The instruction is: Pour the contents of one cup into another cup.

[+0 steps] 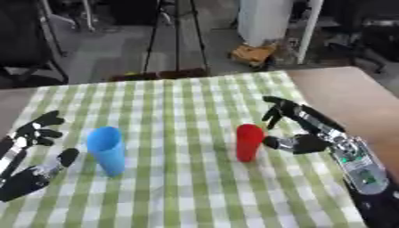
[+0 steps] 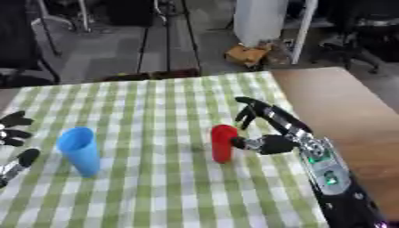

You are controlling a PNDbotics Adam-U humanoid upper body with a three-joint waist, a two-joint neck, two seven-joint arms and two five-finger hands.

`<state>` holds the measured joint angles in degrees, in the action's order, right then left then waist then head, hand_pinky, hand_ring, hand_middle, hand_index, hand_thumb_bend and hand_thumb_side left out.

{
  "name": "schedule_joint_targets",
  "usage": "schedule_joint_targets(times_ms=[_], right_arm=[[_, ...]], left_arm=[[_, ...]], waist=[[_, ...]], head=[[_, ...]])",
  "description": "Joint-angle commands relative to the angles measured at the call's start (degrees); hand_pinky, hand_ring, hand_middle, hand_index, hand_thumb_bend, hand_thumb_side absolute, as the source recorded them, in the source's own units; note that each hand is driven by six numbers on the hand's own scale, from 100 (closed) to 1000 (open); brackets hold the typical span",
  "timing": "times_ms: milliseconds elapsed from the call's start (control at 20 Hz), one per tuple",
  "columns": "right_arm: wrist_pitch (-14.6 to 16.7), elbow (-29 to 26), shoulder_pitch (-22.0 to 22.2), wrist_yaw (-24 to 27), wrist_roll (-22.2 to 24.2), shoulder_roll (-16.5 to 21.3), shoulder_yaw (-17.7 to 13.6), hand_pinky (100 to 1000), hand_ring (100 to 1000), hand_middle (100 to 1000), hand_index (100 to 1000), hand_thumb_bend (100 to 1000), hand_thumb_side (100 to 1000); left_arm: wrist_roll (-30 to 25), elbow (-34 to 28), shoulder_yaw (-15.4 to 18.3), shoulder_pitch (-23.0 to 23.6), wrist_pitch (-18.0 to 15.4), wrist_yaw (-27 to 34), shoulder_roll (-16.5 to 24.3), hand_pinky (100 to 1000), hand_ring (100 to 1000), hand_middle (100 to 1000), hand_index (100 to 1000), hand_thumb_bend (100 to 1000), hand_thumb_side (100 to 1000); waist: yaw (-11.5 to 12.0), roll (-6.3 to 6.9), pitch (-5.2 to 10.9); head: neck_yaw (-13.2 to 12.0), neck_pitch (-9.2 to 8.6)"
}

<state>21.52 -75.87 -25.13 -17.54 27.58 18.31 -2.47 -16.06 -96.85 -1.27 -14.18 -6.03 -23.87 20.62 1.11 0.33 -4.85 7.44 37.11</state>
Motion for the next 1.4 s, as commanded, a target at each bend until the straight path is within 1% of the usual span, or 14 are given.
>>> schedule_joint_targets(times_ms=[50, 150, 400, 1050, 1250, 1350, 1400], right_arm=[[0.07, 0.46, -1.38, -0.01, 0.43, 0.39, -0.23, 896, 577, 619, 1000, 661, 518], [0.00, 0.91, -1.64, -0.11, 0.75, 0.12, -0.35, 893, 568, 612, 1000, 642, 466], [-0.14, 1.19, -2.01, -0.36, 1.65, -0.45, -0.50, 890, 560, 607, 1000, 619, 424], [-0.17, 1.23, -2.17, -1.42, 0.86, -1.02, -0.62, 892, 561, 606, 1000, 617, 467], [0.06, 0.63, -1.90, -1.40, 0.59, -0.87, -0.70, 894, 559, 609, 1000, 625, 497], [0.33, -0.09, -1.64, -1.50, 0.64, -0.79, -0.71, 901, 575, 633, 1000, 634, 502], [0.46, -0.50, -1.50, -1.50, 0.65, -0.76, -0.77, 921, 602, 669, 1000, 644, 505]], left_arm=[[-0.13, -0.49, 0.04, -0.87, -0.04, 0.51, 0.46, 754, 785, 853, 984, 504, 757], [-0.10, -0.51, 0.03, -1.02, -0.02, 0.69, 0.31, 754, 785, 853, 984, 497, 761], [-0.03, -0.58, 0.06, -1.34, 0.02, 0.89, 0.11, 754, 785, 853, 985, 489, 767], [0.05, -0.61, 0.05, -1.44, 0.12, 0.95, 0.03, 755, 786, 853, 986, 470, 777], [0.01, -0.61, 0.03, -1.44, 0.11, 0.93, 0.01, 755, 786, 853, 986, 465, 780], [0.00, -0.60, 0.05, -1.42, 0.11, 0.90, 0.04, 755, 786, 853, 986, 463, 781], [0.01, -0.60, 0.07, -1.40, 0.11, 0.89, 0.05, 755, 786, 853, 986, 462, 782]], waist=[[0.10, 0.25, 0.41], [0.22, 0.47, 0.20], [0.45, 0.92, -0.25], [0.65, 1.02, -0.42], [0.59, 0.88, -0.35], [0.54, 0.84, -0.33], [0.50, 0.82, -0.32]], head=[[0.30, -0.60], [0.51, -0.85], [0.78, -1.23], [0.99, -1.21], [0.96, -1.17], [0.93, -1.13], [0.93, -1.10]])
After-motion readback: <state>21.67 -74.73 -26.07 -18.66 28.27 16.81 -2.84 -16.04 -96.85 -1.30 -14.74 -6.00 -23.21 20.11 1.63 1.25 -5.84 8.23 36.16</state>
